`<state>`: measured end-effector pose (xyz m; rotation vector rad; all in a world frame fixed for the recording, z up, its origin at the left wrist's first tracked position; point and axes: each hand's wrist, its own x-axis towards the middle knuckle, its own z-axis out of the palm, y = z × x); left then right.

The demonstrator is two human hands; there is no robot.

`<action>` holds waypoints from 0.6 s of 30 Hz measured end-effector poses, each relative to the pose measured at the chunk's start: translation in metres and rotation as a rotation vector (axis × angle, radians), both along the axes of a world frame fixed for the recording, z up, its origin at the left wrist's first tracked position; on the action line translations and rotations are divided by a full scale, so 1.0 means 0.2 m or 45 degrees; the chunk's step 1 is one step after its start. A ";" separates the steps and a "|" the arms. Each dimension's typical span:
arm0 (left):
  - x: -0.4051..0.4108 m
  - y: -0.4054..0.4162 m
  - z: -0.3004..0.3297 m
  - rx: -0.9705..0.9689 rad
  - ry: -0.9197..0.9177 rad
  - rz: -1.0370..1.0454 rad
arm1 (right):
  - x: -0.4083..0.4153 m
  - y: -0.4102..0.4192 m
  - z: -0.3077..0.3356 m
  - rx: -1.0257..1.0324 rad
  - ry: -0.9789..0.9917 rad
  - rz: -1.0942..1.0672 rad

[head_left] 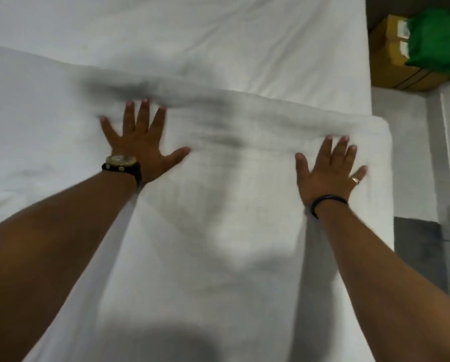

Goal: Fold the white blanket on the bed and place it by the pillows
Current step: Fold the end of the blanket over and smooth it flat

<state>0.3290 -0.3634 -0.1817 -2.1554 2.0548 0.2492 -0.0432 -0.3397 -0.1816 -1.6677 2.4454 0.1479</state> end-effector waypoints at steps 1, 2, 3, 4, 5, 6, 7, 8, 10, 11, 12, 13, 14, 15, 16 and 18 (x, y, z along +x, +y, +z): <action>0.00 -0.01 -0.01 -0.010 0.004 0.001 | 0.06 -0.01 0.00 -0.020 -0.003 0.025; 0.00 -0.03 -0.02 -0.016 0.011 0.004 | 0.14 -0.03 0.01 -0.049 -0.031 0.105; 0.00 -0.06 -0.03 -0.021 0.014 0.011 | 0.24 -0.05 0.01 -0.074 -0.072 0.241; 0.01 -0.07 -0.04 -0.032 0.002 0.014 | 0.32 -0.07 -0.01 -0.090 -0.102 0.402; 0.02 -0.09 -0.05 -0.038 -0.021 0.010 | 0.38 -0.10 -0.01 -0.077 -0.116 0.532; 0.02 -0.09 -0.05 -0.043 -0.045 0.003 | 0.38 -0.15 -0.01 -0.050 -0.113 0.594; 0.03 -0.10 -0.06 -0.044 -0.066 -0.006 | 0.33 -0.20 -0.02 -0.038 -0.099 0.580; 0.03 -0.11 -0.07 -0.041 -0.082 -0.013 | 0.23 -0.25 -0.03 -0.041 -0.081 0.520; 0.04 -0.12 -0.07 -0.025 -0.095 -0.025 | 0.01 -0.33 -0.02 -0.041 -0.021 0.321; 0.04 -0.13 -0.07 -0.018 -0.095 -0.027 | -0.08 -0.35 -0.02 -0.031 -0.008 0.219; 0.04 -0.14 -0.07 -0.018 -0.097 -0.027 | -0.15 -0.36 -0.02 -0.015 -0.008 0.142; 0.04 -0.16 -0.08 -0.023 -0.100 -0.027 | -0.18 -0.37 -0.01 -0.013 -0.003 0.095; 0.05 -0.17 -0.09 -0.033 -0.098 -0.027 | -0.18 -0.37 -0.01 -0.030 0.004 0.060; 0.05 -0.17 -0.09 -0.042 -0.093 -0.025 | -0.17 -0.37 -0.01 -0.053 0.005 0.015; 0.06 -0.18 -0.10 -0.049 -0.086 -0.024 | -0.13 -0.38 -0.02 -0.075 -0.003 -0.045; 0.06 -0.18 -0.12 -0.059 -0.076 -0.028 | 0.03 -0.35 -0.02 -0.134 -0.046 -0.091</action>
